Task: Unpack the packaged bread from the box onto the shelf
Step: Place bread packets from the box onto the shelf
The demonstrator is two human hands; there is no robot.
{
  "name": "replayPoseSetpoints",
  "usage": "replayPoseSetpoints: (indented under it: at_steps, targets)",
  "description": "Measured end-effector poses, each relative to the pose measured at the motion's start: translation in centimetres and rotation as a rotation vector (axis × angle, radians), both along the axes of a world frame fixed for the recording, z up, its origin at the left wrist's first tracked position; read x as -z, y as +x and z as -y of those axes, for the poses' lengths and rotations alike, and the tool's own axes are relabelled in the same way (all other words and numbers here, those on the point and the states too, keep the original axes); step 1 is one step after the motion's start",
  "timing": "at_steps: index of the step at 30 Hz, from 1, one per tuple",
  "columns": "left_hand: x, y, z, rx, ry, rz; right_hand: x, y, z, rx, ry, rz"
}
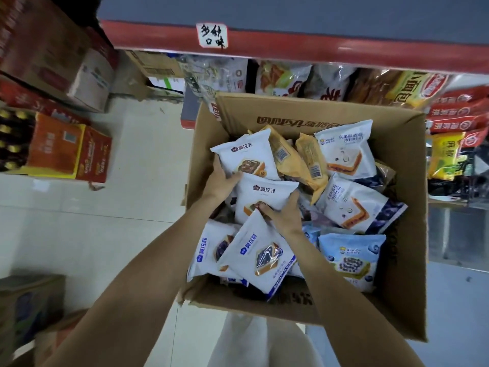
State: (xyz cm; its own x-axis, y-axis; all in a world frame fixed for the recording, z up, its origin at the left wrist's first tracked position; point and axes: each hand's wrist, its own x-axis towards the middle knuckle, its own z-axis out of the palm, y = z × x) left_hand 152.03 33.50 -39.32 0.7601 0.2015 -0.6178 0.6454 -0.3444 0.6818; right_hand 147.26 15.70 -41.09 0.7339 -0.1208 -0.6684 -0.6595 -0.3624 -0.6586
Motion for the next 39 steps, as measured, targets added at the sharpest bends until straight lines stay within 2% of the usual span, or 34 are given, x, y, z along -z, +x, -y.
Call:
replayPoseSetpoints:
  at_steps: [3, 7, 11, 15, 21, 24, 28, 34, 39]
  targets:
    - [1.0, 0.6, 0.1, -0.122, -0.107, 0.025, -1.2, -0.4, 0.3, 0.048, -0.113, 0.090]
    - [1.0, 1.1, 0.6, -0.161, -0.051, 0.032, -3.1, -0.7, 3.2, 0.269, -0.265, 0.203]
    - [-1.1, 1.2, 1.7, -0.138, -0.061, 0.171, -4.6, -1.6, 6.5, 0.185, -0.357, 0.227]
    - [-4.5, 0.4, 0.8, -0.028, 0.023, 0.232, -7.6, -2.3, 7.9, 0.096, -0.373, 0.192]
    - [-13.1, -1.1, -1.1, -0.127, 0.000, 0.392, -15.8, -1.9, 9.4, 0.223, -0.249, 0.329]
    - [-16.8, -1.1, -1.9, -0.079, -0.032, 0.425, -19.6, -1.3, 10.3, 0.151, -0.162, 0.402]
    - [-21.6, -1.4, -1.9, 0.045, 0.004, 0.537, -24.4, -0.4, 11.4, -0.023, -0.144, 0.540]
    - [-30.4, -0.4, -0.1, 0.029, -0.040, 0.834, -33.2, 1.3, 13.0, -0.016, -0.014, 0.826]
    - [-38.2, -0.5, 2.9, 0.044, -0.035, 1.050, -40.5, 2.9, 15.4, -0.113, 0.098, 1.023]
